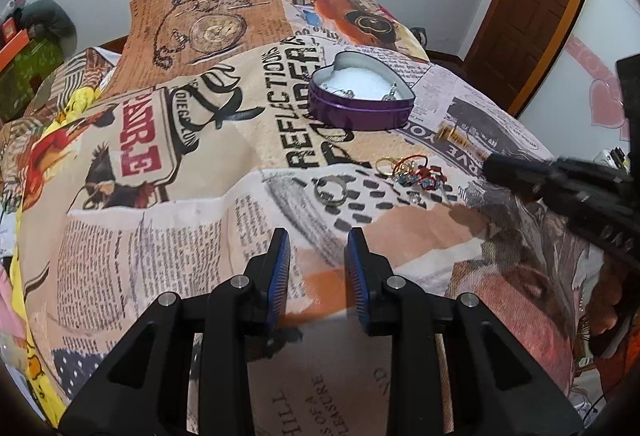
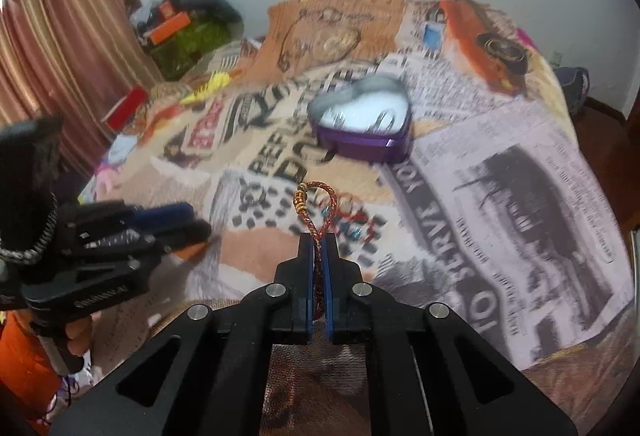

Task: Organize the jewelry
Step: 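Grasp the red-gold braided bracelet with the right gripper while the left grasps a silver ring, then lower the bracelet and ring into the heart tin and open both grippers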

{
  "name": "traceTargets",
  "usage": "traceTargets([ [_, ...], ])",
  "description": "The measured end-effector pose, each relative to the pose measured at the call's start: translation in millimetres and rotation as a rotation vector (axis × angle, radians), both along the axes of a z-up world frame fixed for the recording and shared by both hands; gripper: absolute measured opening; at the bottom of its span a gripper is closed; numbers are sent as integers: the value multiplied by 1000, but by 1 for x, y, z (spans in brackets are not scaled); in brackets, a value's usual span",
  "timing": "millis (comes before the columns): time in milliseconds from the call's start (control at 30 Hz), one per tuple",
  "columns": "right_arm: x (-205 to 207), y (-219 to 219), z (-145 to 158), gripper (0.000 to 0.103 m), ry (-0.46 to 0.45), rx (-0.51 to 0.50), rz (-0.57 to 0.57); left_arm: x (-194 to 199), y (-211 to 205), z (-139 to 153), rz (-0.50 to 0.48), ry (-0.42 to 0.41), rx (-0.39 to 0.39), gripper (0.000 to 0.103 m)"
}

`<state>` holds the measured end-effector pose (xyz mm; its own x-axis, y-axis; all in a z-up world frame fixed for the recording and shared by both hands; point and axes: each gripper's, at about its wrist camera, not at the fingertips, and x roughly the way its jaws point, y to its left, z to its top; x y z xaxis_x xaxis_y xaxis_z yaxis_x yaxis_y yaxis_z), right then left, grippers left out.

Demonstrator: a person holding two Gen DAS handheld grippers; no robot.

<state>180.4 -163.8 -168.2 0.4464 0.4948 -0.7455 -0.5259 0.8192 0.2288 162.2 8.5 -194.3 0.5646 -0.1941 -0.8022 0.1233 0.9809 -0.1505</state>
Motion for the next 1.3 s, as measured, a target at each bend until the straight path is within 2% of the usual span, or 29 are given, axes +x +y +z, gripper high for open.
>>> traceTargets([
  [267,7,-11,22,4,-75,16,-55,27,-5,-7,-13,13,-23,28],
  [600,20,-19,11,4,-54,16,-74,45,-13,-16,-24,8,19,28],
  [700,22,-19,10,4,-51,22,-74,45,-12,-15,-16,7,22,21],
  [867,23,-18,13,4,-61,26,-73,44,-9,-12,-1,-2,14,21],
  [1300,29,-18,29,4,-112,37,-89,43,-12,22,-8,-101,8,21],
])
